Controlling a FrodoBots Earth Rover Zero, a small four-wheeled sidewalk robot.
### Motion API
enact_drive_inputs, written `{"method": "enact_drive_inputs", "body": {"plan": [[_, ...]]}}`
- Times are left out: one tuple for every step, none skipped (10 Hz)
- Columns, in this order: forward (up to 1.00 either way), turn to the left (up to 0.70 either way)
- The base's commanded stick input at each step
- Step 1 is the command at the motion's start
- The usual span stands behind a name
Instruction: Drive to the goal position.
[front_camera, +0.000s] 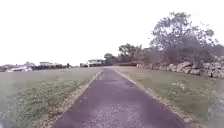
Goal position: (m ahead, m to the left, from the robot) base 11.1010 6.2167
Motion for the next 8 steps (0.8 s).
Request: {"method": "enact_drive_inputs", "body": {"plan": [[0.85, 0.00], [0.85, 0.00], [0.85, 0.00], [0.85, 0.00], [0.85, 0.00], [0.85, 0.00], [0.85, 0.00], [0.85, 0.00]]}}
